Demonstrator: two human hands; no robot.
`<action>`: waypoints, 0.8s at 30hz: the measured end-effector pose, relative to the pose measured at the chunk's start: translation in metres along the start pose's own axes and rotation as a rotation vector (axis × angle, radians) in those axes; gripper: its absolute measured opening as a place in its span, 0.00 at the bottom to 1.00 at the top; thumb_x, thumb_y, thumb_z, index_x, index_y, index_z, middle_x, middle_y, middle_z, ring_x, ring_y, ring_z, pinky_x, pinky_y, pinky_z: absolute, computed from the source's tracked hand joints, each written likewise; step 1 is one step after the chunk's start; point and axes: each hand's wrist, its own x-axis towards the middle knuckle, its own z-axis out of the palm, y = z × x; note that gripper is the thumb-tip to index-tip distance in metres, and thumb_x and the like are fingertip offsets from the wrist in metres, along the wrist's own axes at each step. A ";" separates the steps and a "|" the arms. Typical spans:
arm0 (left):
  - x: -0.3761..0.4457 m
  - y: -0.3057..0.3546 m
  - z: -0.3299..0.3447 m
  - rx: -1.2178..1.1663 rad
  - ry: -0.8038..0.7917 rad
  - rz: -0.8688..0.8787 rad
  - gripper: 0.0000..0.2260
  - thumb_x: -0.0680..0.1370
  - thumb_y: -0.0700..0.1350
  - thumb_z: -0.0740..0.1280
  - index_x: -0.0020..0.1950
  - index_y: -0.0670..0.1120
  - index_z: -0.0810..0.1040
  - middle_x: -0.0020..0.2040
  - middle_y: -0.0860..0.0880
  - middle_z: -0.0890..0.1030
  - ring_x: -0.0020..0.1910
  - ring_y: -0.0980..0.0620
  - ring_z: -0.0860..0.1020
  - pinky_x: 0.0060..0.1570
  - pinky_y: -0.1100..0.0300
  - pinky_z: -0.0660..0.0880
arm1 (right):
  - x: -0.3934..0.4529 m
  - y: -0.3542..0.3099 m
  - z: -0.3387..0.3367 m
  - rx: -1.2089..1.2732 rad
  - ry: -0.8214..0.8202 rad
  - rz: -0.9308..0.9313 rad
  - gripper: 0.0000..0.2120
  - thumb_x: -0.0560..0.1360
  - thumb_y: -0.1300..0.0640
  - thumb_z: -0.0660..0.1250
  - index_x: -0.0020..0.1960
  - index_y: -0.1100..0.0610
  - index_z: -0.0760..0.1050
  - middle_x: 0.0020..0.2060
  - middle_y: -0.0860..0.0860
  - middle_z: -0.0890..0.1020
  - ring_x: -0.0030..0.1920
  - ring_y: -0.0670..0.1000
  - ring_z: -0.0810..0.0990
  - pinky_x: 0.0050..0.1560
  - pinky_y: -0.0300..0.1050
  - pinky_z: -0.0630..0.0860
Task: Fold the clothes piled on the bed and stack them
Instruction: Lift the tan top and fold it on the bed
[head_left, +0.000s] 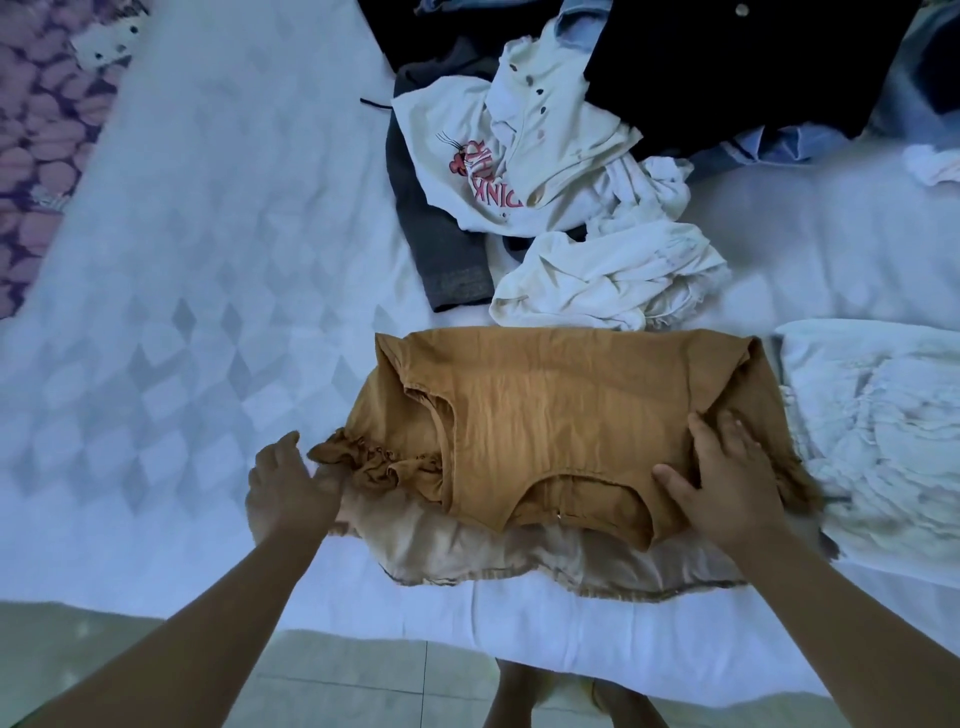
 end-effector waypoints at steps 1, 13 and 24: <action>-0.006 0.012 -0.001 0.006 0.055 0.070 0.28 0.74 0.40 0.66 0.73 0.42 0.63 0.73 0.41 0.64 0.71 0.40 0.62 0.67 0.45 0.62 | -0.001 0.003 -0.002 0.032 0.069 0.020 0.38 0.74 0.41 0.64 0.76 0.58 0.56 0.75 0.63 0.56 0.75 0.60 0.52 0.74 0.56 0.50; -0.099 0.151 0.099 0.456 -0.259 0.934 0.35 0.72 0.66 0.33 0.75 0.50 0.37 0.75 0.50 0.34 0.72 0.47 0.30 0.71 0.47 0.33 | 0.014 0.034 -0.025 0.146 0.072 0.415 0.50 0.63 0.39 0.75 0.73 0.60 0.55 0.66 0.62 0.70 0.68 0.64 0.65 0.66 0.59 0.60; -0.081 0.155 0.090 0.261 -0.564 0.856 0.31 0.79 0.56 0.60 0.78 0.52 0.51 0.79 0.51 0.46 0.77 0.51 0.44 0.73 0.55 0.41 | 0.001 -0.015 -0.065 0.832 -0.152 0.242 0.20 0.63 0.61 0.73 0.53 0.50 0.74 0.44 0.51 0.81 0.45 0.53 0.80 0.46 0.50 0.78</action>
